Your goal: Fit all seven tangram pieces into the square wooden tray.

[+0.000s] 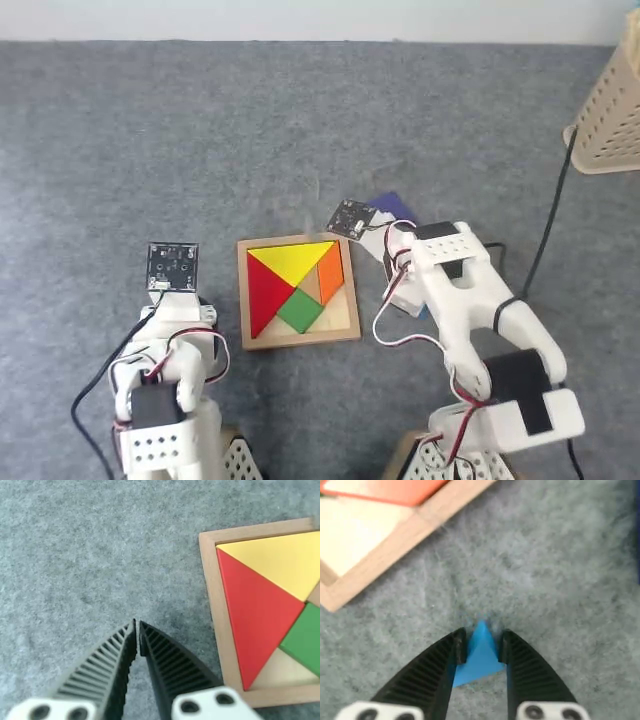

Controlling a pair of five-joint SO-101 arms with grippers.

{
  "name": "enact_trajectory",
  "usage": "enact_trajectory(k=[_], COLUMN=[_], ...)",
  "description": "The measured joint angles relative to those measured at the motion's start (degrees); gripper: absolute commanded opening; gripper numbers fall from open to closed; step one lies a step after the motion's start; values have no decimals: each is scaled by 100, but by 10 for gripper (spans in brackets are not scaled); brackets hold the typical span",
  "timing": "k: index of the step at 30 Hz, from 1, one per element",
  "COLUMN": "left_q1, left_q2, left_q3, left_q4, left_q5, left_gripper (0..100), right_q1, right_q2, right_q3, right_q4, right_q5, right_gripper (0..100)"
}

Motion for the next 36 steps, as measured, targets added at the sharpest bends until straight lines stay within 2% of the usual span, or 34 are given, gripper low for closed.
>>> enact_trajectory(k=[5, 9, 11, 28, 36], left_q1=[0, 0, 0, 0, 0], left_q2=[0, 0, 0, 0, 0], left_q3=[0, 0, 0, 0, 0], left_q4=[0, 0, 0, 0, 0], left_q5=[0, 0, 0, 0, 0], left_gripper=[12, 12, 12, 12, 12], right_q1=[-18, -18, -18, -18, 18], right_q2=[-703, -1064, -1090, -484, -202], right_q3=[0, 0, 0, 527, 527], right_q4=[448, 668, 782, 202, 88], right_q5=[-255, -536, -624, -721, -721], right_gripper=[102, 208, 224, 212, 108])
